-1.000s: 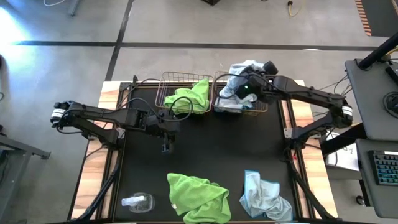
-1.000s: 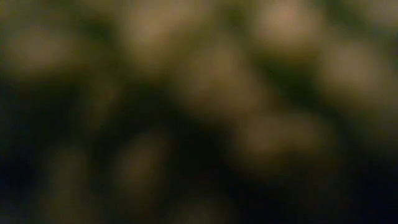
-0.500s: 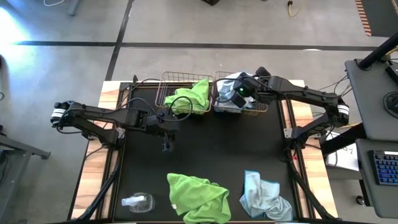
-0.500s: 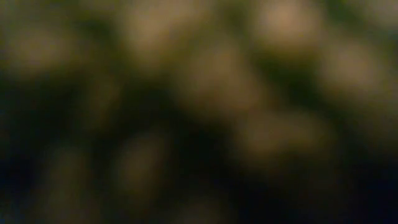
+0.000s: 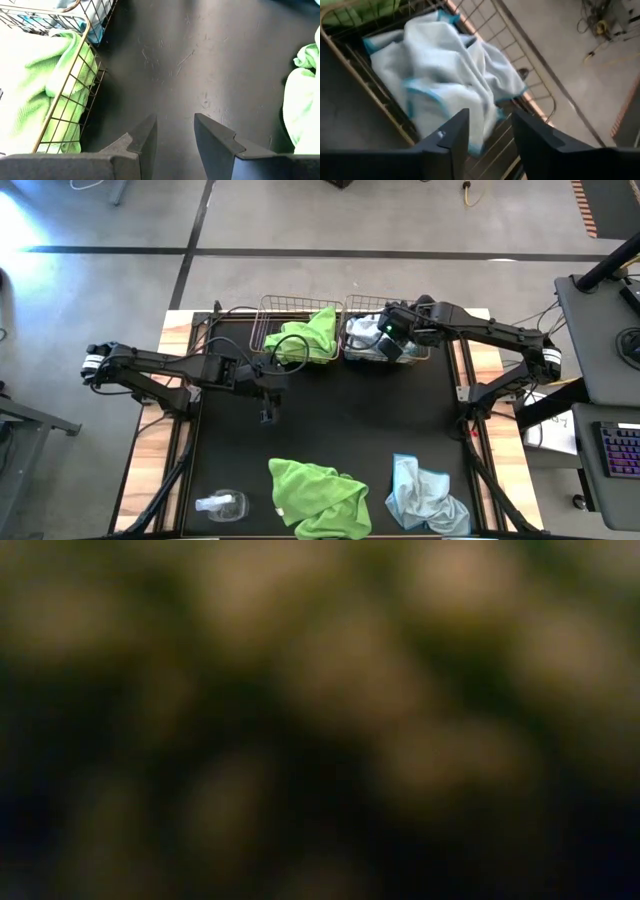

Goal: Sort microfiber towel by color & place in baskets
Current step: Put the white microfiber cloth into the right wire basket

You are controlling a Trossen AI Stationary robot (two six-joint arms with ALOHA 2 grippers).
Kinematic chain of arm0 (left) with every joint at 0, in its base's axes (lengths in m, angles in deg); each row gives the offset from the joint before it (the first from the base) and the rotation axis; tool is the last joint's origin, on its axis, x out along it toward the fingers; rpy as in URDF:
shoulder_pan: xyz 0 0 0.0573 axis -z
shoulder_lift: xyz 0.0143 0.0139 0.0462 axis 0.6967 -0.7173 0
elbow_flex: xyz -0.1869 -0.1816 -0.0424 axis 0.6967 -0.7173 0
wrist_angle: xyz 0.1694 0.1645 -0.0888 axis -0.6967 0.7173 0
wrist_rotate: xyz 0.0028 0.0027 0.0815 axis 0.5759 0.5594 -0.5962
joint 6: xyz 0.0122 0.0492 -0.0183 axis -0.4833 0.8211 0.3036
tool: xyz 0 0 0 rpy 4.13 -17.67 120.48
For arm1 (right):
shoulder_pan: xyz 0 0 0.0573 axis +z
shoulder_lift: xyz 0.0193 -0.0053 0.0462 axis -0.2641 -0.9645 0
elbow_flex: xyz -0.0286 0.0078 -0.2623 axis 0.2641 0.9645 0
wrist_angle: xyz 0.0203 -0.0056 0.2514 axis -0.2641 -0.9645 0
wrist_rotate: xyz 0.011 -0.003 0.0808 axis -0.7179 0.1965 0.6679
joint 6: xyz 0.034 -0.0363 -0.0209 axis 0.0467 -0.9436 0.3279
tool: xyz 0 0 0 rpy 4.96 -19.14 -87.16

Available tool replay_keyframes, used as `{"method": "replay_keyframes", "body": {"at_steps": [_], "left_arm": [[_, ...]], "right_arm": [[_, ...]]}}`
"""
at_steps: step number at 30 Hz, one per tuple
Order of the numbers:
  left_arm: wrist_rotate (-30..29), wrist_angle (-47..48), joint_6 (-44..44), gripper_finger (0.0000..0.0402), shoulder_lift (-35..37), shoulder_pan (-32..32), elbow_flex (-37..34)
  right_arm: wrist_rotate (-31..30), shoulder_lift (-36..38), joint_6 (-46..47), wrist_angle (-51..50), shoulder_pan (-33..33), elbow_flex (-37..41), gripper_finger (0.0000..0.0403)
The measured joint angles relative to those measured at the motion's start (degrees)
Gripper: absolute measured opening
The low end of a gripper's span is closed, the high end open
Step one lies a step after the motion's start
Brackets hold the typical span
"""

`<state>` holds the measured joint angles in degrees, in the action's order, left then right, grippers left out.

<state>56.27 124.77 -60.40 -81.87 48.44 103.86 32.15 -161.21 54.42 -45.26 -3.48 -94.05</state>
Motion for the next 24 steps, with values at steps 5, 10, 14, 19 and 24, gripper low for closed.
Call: {"method": "replay_keyframes", "body": {"at_steps": [5, 10, 14, 19, 24], "left_arm": [[0.0, 0.6, -0.1, 0.0115, 0.4, 0.0, 0.0], [0.0, 0.7, -0.2, 0.0115, 0.6, 0.0, 0.0], [0.0, 1.7, -0.2, 0.0115, 0.6, 0.0, 0.0], [0.0, 2.7, -0.2, 0.0115, 0.6, 0.0, 0.0], [0.0, 2.8, -0.1, 0.0115, 0.6, 0.0, 0.0]], "right_arm": [[13.8, 0.5, 4.8, -3.7, 0.0, 0.0, 0.0162], [35.8, 0.5, 8.5, -5.6, 1.3, 0.2, 0.0159], [42.7, 0.5, 10.9, -7.9, 4.8, 0.7, 0.0149], [42.9, 0.5, 16.4, -10.7, 11.5, 2.2, 0.0139], [42.9, 0.5, 22.4, -10.8, 19.2, 3.5, 0.0137]]}}
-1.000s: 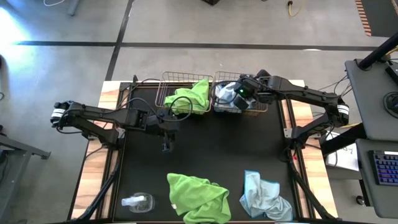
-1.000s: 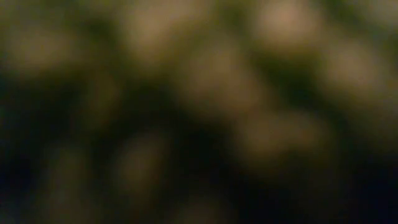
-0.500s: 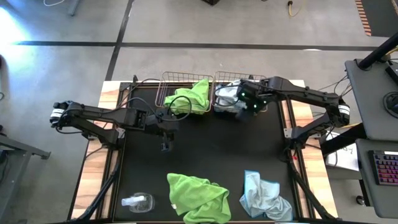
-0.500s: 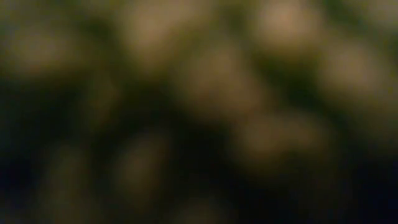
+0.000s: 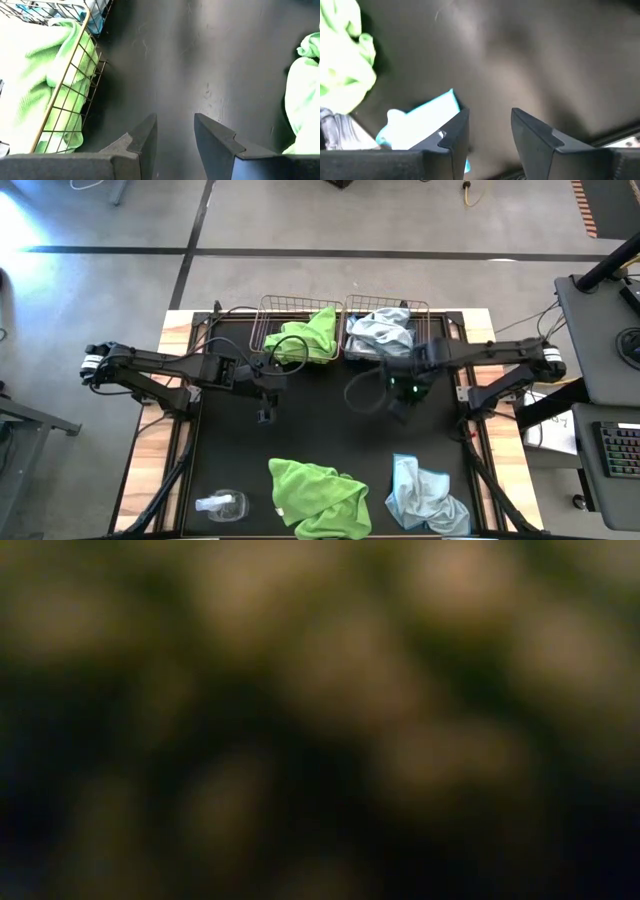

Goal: Sort microfiber towel by color & place in baskets
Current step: Put the white microfiber cloth into the right wire basket

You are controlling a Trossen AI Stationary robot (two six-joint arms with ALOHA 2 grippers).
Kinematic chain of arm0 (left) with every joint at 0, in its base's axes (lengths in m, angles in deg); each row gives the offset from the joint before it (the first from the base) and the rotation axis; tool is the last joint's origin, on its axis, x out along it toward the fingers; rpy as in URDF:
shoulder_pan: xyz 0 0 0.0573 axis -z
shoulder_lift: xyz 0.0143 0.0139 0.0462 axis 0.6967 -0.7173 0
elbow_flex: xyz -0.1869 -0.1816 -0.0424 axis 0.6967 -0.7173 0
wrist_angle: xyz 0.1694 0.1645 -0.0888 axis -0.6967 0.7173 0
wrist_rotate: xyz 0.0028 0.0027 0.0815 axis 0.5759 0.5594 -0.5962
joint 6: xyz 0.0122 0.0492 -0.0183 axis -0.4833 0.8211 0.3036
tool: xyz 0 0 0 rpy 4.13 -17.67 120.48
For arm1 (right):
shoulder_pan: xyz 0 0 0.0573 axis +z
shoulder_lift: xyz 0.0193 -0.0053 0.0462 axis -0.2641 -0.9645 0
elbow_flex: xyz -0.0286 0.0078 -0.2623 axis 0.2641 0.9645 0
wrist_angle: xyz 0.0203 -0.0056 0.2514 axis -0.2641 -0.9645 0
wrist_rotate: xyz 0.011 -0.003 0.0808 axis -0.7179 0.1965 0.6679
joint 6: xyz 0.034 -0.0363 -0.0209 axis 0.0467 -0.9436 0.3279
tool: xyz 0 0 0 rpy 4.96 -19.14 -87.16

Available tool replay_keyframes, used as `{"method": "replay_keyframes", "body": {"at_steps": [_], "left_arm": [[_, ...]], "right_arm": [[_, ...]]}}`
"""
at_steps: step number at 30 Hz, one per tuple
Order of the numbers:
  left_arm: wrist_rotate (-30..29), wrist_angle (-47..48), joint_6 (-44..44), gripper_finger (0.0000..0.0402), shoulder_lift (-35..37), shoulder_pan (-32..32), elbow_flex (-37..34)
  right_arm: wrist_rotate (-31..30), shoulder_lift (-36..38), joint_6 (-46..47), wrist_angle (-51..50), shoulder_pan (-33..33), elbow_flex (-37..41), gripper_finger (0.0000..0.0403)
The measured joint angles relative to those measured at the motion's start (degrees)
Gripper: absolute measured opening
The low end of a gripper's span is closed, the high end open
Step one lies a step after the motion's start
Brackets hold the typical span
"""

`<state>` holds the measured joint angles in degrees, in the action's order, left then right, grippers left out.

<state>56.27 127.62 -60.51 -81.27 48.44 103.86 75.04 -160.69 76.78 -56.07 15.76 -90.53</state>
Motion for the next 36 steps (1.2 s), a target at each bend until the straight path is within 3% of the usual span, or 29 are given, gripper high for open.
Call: {"method": "replay_keyframes", "body": {"at_steps": [11, 22, 28, 36], "left_arm": [[0.0, 0.7, -0.3, 0.0115, 0.0, 0.0, 0.0], [0.0, 0.2, -0.3, 0.0115, 0.0, 0.0, 0.0], [0.0, 0.0, -0.4, 0.0115, 0.0, 0.0, 0.0], [0.1, 0.0, -2.8, 0.0115, 0.0, 0.2, 0.0]], "right_arm": [[-0.5, 0.0, 15.1, 2.7, 17.9, 3.4, 0.0137], [-1.3, 0.0, 32.9, 20.3, 32.8, 10.0, 0.0137], [-1.7, 0.0, 36.2, 26.1, 37.1, 13.0, 0.0137], [-0.1, 0.0, 35.9, 30.8, 37.2, 20.3, 0.0137]]}}
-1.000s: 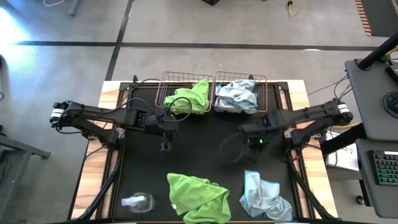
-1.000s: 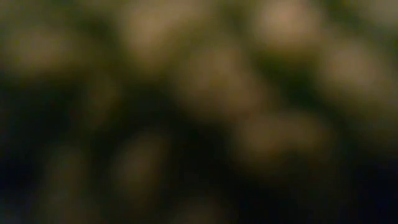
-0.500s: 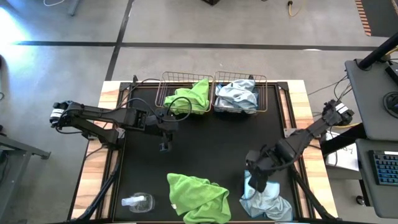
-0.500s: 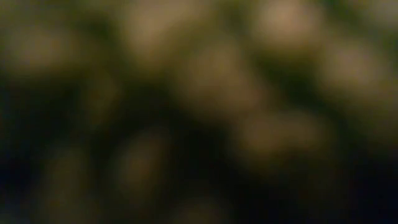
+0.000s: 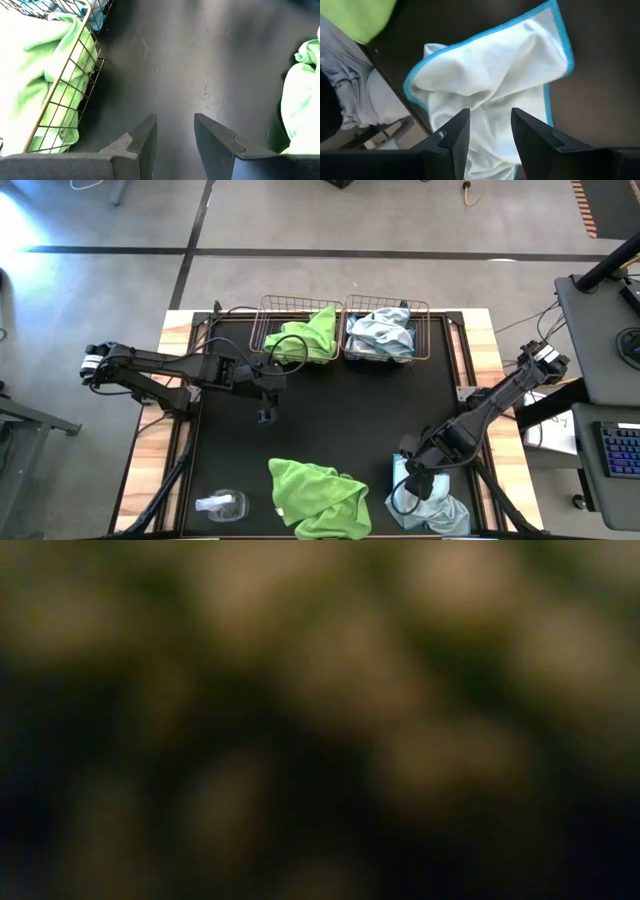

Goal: Sort microfiber towel by color & place in baskets
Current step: Put the white microfiber cloth into the right wire basket

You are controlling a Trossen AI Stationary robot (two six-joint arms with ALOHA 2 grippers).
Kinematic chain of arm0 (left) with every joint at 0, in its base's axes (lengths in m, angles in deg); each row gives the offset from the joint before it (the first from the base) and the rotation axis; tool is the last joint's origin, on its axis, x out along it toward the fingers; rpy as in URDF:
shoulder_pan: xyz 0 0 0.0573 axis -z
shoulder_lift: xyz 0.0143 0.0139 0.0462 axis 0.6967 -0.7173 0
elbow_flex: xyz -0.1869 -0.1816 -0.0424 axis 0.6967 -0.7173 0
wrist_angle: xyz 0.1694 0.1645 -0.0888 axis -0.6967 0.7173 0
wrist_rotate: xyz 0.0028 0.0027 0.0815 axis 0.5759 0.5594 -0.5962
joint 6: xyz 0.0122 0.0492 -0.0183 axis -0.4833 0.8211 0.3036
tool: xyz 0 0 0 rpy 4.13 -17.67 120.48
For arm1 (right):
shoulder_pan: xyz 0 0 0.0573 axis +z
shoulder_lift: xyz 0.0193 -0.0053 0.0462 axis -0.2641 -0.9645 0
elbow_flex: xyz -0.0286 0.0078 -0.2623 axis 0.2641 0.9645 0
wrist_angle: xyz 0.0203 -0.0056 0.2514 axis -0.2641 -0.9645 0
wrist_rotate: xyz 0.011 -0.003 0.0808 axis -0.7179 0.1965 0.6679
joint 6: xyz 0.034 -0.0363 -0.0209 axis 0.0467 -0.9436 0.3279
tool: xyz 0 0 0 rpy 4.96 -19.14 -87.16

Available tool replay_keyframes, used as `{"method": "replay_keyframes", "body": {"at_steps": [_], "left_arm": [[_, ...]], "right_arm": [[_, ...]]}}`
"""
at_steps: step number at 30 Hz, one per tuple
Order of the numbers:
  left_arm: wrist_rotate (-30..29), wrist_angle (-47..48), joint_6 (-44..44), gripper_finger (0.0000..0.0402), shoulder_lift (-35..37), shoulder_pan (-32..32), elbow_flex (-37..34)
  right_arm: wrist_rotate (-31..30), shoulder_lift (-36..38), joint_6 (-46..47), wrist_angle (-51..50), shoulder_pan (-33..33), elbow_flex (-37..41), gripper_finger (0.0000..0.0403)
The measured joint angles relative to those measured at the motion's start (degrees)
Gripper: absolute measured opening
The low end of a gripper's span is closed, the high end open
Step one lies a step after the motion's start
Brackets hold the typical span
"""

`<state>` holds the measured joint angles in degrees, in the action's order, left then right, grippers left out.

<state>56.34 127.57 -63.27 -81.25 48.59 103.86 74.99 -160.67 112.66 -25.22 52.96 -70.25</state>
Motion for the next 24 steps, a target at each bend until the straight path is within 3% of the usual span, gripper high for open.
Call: {"method": "replay_keyframes", "body": {"at_steps": [13, 24], "left_arm": [[0.0, -0.2, -1.9, 0.0115, 0.0, 0.5, 0.0], [0.0, -0.2, -1.9, 0.0115, 0.0, 0.5, 0.0]], "right_arm": [[0.9, 0.0, -1.7, 17.5, 0.0, 11.4, 0.0137], [0.8, 0.0, -2.0, 25.1, 0.0, 16.1, 0.0137]]}}
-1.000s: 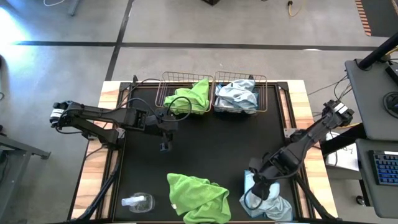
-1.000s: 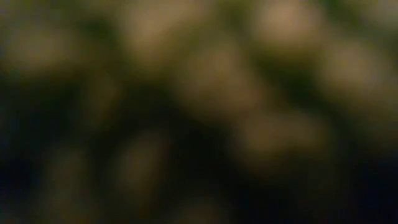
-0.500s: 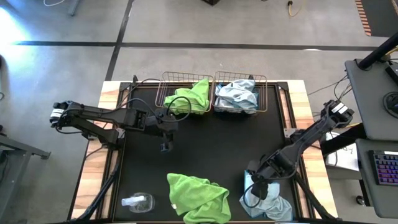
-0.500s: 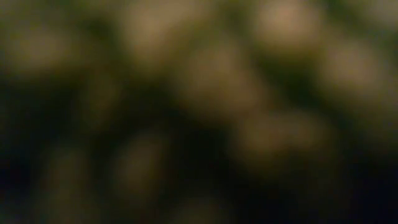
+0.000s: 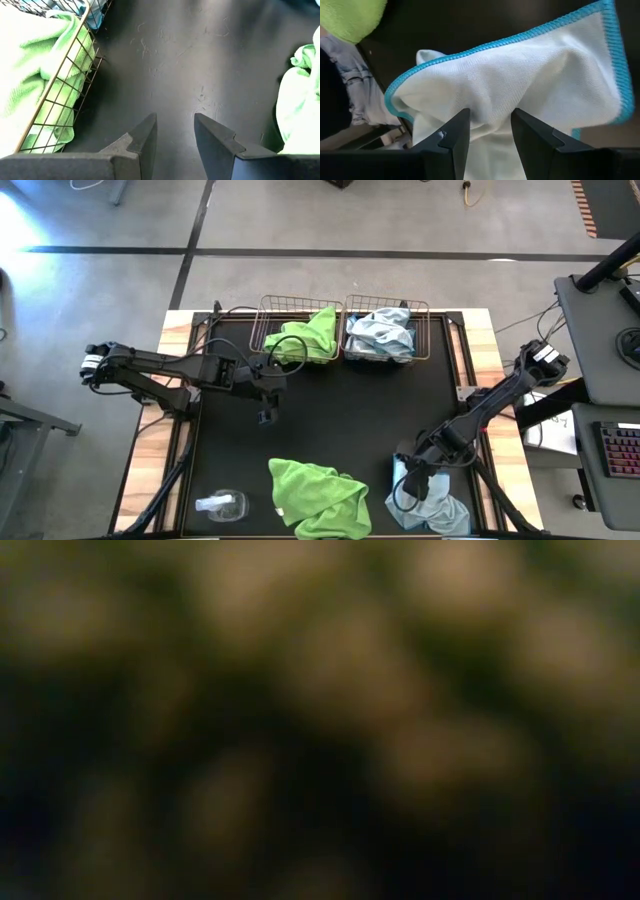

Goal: Sort microfiber towel by color & place in baskets
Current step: Put the white microfiber cloth into the right wire basket

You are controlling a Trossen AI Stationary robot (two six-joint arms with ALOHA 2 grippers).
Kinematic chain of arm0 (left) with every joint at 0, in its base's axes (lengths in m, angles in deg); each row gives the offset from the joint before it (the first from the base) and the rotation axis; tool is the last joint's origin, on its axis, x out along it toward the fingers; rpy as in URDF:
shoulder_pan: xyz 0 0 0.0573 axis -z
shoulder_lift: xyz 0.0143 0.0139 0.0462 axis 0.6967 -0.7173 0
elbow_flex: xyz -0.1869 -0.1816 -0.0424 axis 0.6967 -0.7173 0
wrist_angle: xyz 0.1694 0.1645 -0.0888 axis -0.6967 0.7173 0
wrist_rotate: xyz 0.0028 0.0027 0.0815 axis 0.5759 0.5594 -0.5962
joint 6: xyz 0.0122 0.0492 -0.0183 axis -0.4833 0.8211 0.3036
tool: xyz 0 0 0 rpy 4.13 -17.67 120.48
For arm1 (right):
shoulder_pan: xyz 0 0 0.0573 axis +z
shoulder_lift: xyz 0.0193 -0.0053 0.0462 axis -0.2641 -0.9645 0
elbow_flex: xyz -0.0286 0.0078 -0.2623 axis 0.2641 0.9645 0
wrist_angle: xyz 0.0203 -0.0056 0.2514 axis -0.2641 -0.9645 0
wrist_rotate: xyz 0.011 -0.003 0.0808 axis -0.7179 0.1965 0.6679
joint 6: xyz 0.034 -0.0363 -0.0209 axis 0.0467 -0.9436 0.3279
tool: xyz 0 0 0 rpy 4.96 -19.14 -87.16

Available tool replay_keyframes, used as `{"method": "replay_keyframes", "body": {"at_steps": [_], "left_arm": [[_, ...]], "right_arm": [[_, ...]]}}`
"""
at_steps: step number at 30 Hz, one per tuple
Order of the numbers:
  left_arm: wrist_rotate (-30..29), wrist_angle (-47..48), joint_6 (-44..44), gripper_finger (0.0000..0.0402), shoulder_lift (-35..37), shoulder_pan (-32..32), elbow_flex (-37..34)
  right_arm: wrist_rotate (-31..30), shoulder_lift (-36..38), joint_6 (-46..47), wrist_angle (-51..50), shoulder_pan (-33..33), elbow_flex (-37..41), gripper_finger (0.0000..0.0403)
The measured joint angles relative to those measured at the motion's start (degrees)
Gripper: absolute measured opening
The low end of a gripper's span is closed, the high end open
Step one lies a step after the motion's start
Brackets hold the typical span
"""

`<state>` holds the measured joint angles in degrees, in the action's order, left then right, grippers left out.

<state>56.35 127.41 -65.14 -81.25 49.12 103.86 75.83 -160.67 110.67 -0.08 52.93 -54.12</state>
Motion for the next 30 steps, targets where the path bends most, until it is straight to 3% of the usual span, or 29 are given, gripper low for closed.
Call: {"method": "replay_keyframes", "body": {"at_steps": [6, 13, 17, 23, 30], "left_arm": [[0.0, -0.1, 0.0, 0.0115, 0.0, 0.0, 0.0], [0.0, -0.2, 0.0, 0.0115, 0.0, 0.0, 0.0], [0.0, -0.3, 0.0, 0.0115, 0.0, 0.0, 0.0], [0.0, -0.9, 0.1, 0.0115, 0.0, 0.0, 0.0], [0.0, -1.1, 0.2, 0.0115, 0.0, 0.0, 0.0]], "right_arm": [[-0.1, 0.0, -0.1, 6.9, 0.0, 3.3, 0.0137], [-0.1, 0.0, 0.3, 8.0, 0.0, 5.3, 0.0129], [-0.1, 0.0, 0.2, 8.1, 0.0, 5.3, 0.0101], [0.0, 0.0, -2.0, 8.3, -0.1, 5.2, 0.002], [0.1, 0.1, -4.1, 8.6, -0.4, 5.2, 0.0009]]}}
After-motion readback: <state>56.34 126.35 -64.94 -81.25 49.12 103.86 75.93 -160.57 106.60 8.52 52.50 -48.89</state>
